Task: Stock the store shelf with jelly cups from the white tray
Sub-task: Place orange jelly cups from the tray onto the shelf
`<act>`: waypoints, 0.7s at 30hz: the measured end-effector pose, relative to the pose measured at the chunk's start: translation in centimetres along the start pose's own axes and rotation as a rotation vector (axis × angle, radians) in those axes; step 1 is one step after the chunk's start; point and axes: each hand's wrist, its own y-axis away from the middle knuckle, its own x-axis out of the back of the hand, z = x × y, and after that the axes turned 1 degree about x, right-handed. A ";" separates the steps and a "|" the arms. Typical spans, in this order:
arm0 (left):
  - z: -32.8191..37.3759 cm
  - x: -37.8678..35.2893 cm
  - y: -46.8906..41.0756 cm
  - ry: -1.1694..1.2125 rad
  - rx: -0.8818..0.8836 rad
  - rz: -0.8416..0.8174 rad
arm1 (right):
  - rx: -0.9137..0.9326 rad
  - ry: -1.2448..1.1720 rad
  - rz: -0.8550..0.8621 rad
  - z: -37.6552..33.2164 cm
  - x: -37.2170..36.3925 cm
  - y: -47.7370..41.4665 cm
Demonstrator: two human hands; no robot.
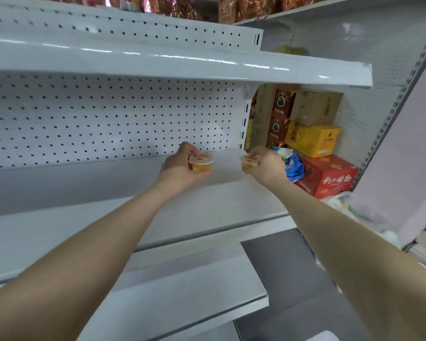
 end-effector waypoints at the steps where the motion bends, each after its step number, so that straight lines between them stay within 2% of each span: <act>1: -0.2 -0.2 -0.7 0.011 0.018 -0.002 | -0.018 0.007 -0.026 0.1 -0.6 -1.1; 4: -0.8 -0.5 -2.1 0.039 0.032 -0.006 | -0.040 0.015 -0.065 0.4 -2.2 -3.9; 14: -1.8 -2.1 -3.8 -0.021 0.023 -0.014 | 0.028 -0.092 -0.012 1.0 -5.2 -8.1; 21: -0.8 -4.0 -4.7 -0.020 0.002 -0.066 | 0.213 0.041 -0.091 2.1 -3.2 -7.6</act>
